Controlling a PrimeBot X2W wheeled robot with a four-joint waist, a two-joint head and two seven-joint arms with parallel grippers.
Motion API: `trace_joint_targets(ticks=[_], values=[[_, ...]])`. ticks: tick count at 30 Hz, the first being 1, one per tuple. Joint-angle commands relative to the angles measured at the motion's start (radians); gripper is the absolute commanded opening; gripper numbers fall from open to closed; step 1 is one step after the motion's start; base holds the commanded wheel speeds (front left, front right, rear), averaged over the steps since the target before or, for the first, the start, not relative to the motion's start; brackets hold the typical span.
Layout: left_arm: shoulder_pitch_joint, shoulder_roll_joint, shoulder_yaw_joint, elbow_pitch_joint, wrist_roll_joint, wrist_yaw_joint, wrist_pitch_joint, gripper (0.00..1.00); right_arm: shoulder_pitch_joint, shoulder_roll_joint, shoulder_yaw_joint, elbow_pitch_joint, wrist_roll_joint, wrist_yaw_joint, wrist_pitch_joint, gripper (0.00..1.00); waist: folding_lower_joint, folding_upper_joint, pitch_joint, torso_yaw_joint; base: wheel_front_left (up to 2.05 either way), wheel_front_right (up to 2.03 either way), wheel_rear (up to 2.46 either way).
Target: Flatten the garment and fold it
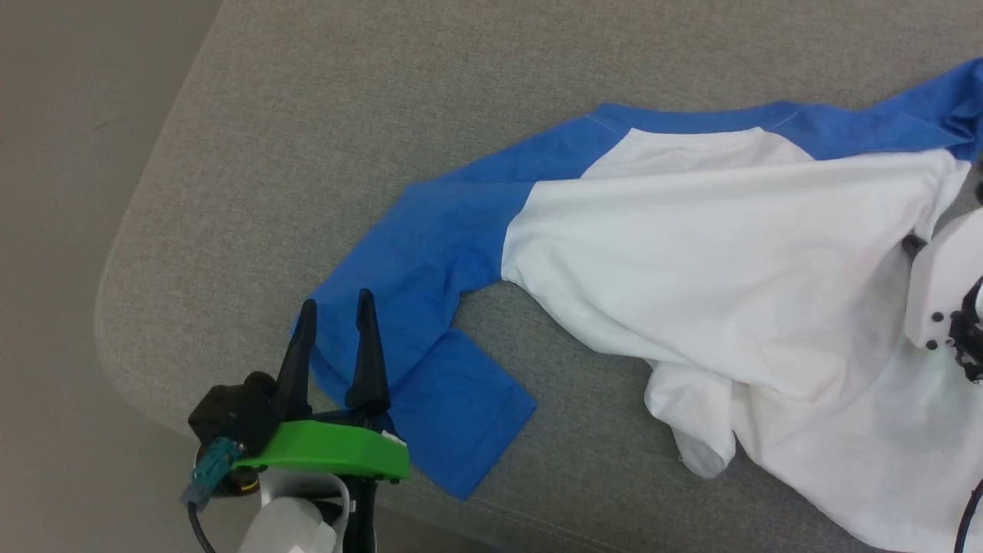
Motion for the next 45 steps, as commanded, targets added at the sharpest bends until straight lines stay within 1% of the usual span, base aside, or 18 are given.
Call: trace_joint_targets(ticks=[1, 5, 8, 9, 14, 17, 20, 23, 25, 26, 27, 28, 29, 33, 38, 41, 44, 45], values=[[-0.001, -0.002, 0.005, 0.005, 0.007, 0.002, -0.005, 1.00, 0.009, 0.001, 0.014, 0.001, 0.021, -0.001, 0.001, 0.00, 0.0000, 0.0000, -0.017, -0.020, 0.00, 0.00, 0.00], [0.005, -0.002, 0.023, -0.002, 0.009, 0.001, -0.005, 1.00, 0.019, -0.017, 0.032, -0.101, 0.074, -0.001, 0.020, 0.00, 0.0000, 0.0000, -0.046, -0.068, 0.00, 0.00, 0.00], [0.008, -0.002, 0.035, -0.007, 0.013, -0.001, -0.005, 1.00, 0.054, -0.027, 0.026, -0.217, 0.125, -0.001, 0.061, 0.00, 0.0000, 0.0000, -0.062, -0.108, 0.00, 0.00, 0.00], [0.010, -0.002, 0.048, -0.014, 0.017, 0.000, -0.005, 1.00, 0.115, -0.016, -0.009, -0.339, 0.170, -0.001, 0.112, 0.00, 0.0000, 0.0000, -0.067, -0.141, 0.00, 0.00, 0.00], [0.010, -0.002, 0.063, -0.032, 0.019, 0.000, -0.005, 1.00, 0.305, 0.036, -0.117, -0.534, 0.225, -0.001, 0.216, 0.00, 0.0000, 0.0000, -0.046, -0.170, 0.00, 0.00, 0.00], [0.011, -0.002, 0.064, -0.033, 0.020, -0.003, -0.005, 1.00, 0.433, 0.074, -0.186, -0.596, 0.248, -0.001, 0.257, 0.00, 0.0000, 0.0000, -0.029, -0.170, 0.00, 0.00, 0.00], [0.013, -0.002, 0.070, -0.035, 0.021, -0.005, -0.005, 1.00, 0.564, 0.120, -0.230, -0.614, 0.273, -0.001, 0.285, 0.00, 0.0000, 0.0000, -0.016, -0.165, 0.00, 0.00, 0.00], [0.013, -0.002, 0.075, -0.033, 0.023, -0.007, -0.005, 1.00, 0.623, 0.153, -0.246, -0.603, 0.280, -0.001, 0.255, 0.00, 0.0000, 0.0000, -0.011, -0.162, 0.00, 0.00, 0.00], [0.012, -0.002, 0.075, -0.030, 0.025, -0.010, -0.005, 1.00, 0.633, 0.157, -0.238, -0.580, 0.264, -0.001, 0.211, 0.00, 0.0000, 0.0000, -0.011, -0.158, 0.00, 0.00, 0.00], [0.011, -0.002, 0.075, -0.027, 0.026, -0.012, -0.005, 1.00, 0.623, 0.166, -0.241, -0.567, 0.255, -0.001, 0.173, 0.33, 0.0000, 0.0000, -0.014, -0.156, 0.00, 0.00, 0.00], [0.010, -0.002, 0.075, -0.026, 0.029, -0.012, -0.005, 1.00, 0.614, 0.170, -0.240, -0.558, 0.248, -0.001, 0.148, 0.44, 0.0000, 0.0000, -0.018, -0.155, 0.00, 0.00, 0.00], [0.011, -0.002, 0.076, -0.024, 0.030, -0.012, -0.005, 1.00, 0.604, 0.172, -0.235, -0.549, 0.244, -0.001, 0.124, 0.83, 0.0000, 0.0000, -0.023, -0.154, 0.00, 0.00, 0.00], [0.012, -0.002, 0.076, -0.023, 0.031, -0.012, -0.005, 1.00, 0.592, 0.176, -0.234, -0.545, 0.244, -0.001, 0.108, 1.00, 0.0000, 0.0000, -0.028, -0.154, 0.00, 0.00, 0.00], [0.021, -0.002, 0.075, -0.018, 0.035, -0.011, -0.005, 1.00, 0.533, 0.160, -0.247, -0.571, 0.254, -0.001, 0.062, 1.00, 0.0000, 0.0000, -0.061, -0.150, 0.00, 0.00, 0.00], [0.042, -0.002, 0.069, -0.021, 0.032, -0.005, -0.005, 1.00, 0.450, 0.140, -0.260, -0.667, 0.277, -0.001, 0.054, 1.00, 0.0000, 0.0000, -0.105, -0.134, 0.00, 0.00, 0.00], [0.053, -0.002, 0.066, -0.026, 0.029, 0.000, -0.005, 1.00, 0.399, 0.138, -0.199, -0.706, 0.282, -0.001, 0.071, 1.00, 0.0000, 0.0000, -0.113, -0.123, 0.00, 0.00, 0.00], [0.059, -0.002, 0.060, -0.030, 0.026, 0.002, -0.005, 1.00, 0.345, 0.131, -0.105, -0.690, 0.288, -0.001, 0.095, 1.00, 0.0000, 0.0000, -0.111, -0.111, 0.00, 0.00, 0.00], [0.059, -0.002, 0.057, -0.031, 0.024, 0.002, -0.005, 1.00, 0.324, 0.125, -0.059, -0.680, 0.283, -0.001, 0.105, 1.00, 0.0000, 0.0000, -0.106, -0.105, 0.00, 0.00, 0.00]])
